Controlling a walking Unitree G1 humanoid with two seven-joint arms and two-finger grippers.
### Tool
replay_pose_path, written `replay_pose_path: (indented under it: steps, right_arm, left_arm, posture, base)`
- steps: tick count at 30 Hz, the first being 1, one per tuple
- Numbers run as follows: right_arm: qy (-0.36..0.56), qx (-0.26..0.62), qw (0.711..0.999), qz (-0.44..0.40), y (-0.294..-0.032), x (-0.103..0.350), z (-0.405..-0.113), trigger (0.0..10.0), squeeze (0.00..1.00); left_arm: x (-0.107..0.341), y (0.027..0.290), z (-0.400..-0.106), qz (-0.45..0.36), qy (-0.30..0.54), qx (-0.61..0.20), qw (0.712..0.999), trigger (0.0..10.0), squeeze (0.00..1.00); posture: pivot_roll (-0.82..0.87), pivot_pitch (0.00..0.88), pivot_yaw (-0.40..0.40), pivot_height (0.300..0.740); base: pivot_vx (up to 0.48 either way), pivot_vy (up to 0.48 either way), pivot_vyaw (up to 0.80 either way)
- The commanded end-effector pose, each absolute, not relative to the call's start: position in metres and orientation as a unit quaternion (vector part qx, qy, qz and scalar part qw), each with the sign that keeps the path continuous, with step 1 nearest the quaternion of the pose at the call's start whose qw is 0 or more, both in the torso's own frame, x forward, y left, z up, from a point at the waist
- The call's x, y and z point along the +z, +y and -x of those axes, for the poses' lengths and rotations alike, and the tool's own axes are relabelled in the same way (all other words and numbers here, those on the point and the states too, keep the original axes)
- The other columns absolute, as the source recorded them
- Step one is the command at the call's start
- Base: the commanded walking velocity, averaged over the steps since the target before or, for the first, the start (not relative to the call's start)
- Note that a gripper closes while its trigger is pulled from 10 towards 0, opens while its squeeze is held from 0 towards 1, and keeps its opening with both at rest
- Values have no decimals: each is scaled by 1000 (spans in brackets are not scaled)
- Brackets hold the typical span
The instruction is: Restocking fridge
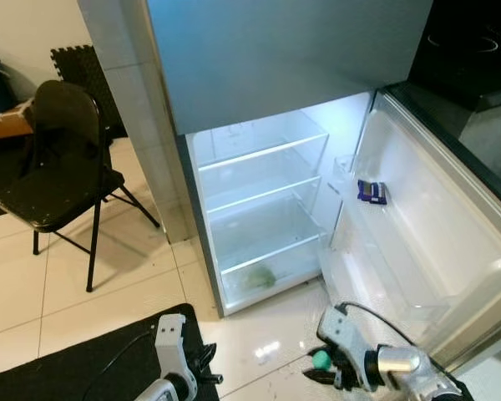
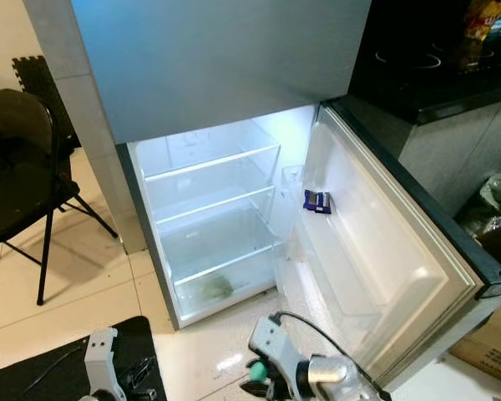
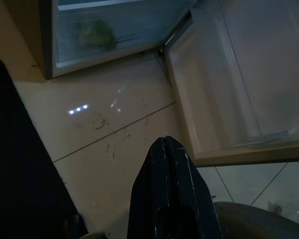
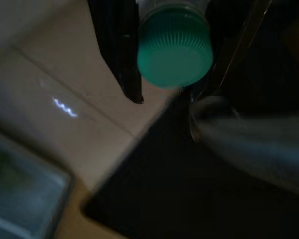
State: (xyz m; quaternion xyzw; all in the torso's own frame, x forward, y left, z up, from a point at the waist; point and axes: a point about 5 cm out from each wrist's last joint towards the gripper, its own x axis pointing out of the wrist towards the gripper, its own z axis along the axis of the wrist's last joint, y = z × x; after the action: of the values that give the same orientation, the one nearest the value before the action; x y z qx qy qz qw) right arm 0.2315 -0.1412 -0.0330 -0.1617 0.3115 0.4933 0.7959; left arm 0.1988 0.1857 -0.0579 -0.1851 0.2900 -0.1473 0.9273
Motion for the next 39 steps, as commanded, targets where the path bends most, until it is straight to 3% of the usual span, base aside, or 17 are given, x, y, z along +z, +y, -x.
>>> replay_pose_path:
  steps: [1, 10, 14, 19, 34, 39]
  right_arm:
    - [298, 462, 813, 192, -136, -32, -239, 10000, 0]
    - [244, 456, 841, 161, -107, -20, -250, 10000, 0]
    - [213, 386, 891, 112, -96, -8, -269, 10000, 0]
    - [176, 344, 919, 72, -90, 6, -283, 10000, 0]
    - [154, 312, 936, 45, -90, 22, -301, 10000, 0]
    - [150, 330, 931, 42, -86, 23, -300, 10000, 0]
  left_arm:
    - [-59, 180, -197, 186, 290, -151, 927, 10000, 0]
    - [-58, 179, -199, 185, 283, -155, 928, 10000, 0]
    - [-58, 181, -200, 185, 288, -149, 928, 10000, 0]
    - [-55, 182, -204, 187, 275, -148, 931, 10000, 0]
    - [-19, 201, -241, 152, 177, -191, 953, 10000, 0]
    - [-5, 197, -252, 134, 142, -229, 954, 10000, 0]
  posture:
    - [-63, 6, -30, 740]
    - [-65, 5, -27, 740]
    - [-63, 7, -27, 740]
    - [-63, 7, -28, 740]
    - [-60, 11, -27, 740]
    - [-58, 16, -27, 715]
  base:
    - [0, 0, 0]
    - [0, 0, 0]
    - [0, 0, 0]
    - [0, 0, 0]
    - [0, 0, 0]
    - [0, 0, 0]
